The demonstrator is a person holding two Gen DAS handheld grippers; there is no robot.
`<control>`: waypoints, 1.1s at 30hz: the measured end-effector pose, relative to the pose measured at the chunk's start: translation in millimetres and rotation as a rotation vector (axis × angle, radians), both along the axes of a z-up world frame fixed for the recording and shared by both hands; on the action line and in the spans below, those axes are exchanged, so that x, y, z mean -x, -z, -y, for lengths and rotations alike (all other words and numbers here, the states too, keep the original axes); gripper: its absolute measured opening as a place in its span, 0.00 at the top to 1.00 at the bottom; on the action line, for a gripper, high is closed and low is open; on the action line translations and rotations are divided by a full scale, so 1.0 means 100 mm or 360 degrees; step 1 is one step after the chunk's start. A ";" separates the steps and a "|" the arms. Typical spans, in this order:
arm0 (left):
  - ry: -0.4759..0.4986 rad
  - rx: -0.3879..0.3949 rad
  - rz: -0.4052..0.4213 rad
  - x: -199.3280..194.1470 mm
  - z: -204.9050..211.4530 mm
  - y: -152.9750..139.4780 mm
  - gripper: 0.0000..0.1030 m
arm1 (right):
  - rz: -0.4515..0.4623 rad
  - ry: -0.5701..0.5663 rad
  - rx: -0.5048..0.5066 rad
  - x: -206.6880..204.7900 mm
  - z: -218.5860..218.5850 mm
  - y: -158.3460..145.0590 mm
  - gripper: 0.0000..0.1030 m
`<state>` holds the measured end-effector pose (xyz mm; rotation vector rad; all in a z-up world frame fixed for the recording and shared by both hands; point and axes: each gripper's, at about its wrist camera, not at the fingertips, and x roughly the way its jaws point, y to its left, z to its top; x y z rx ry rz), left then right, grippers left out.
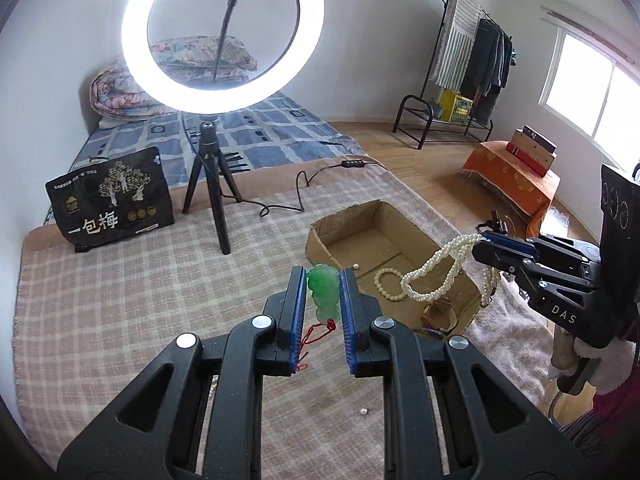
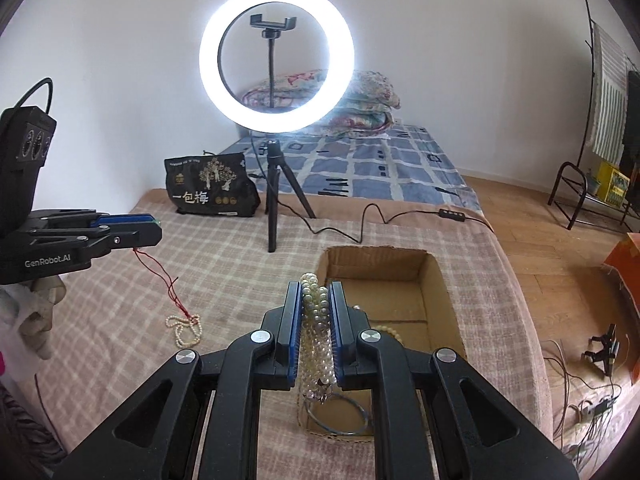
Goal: Organize jewelry
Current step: 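Carry the necklace and jade pendant into the cardboard box and open both tools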
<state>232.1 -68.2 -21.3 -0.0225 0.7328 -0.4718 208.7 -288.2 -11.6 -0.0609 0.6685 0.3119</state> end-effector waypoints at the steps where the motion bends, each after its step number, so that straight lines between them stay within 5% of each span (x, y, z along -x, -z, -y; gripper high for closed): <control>1: 0.0009 0.0005 0.0002 -0.01 0.05 -0.01 0.85 | 0.0004 0.0015 -0.0004 0.00 0.05 -0.01 0.89; 18: 0.0118 0.0082 -0.0006 -0.41 0.88 -0.04 0.85 | -0.0013 0.0136 0.0016 -0.29 0.66 0.07 0.89; 33: 0.0214 0.0081 -0.0124 -0.45 1.26 0.35 0.85 | -0.0103 0.0109 0.0013 -0.89 0.71 0.39 0.89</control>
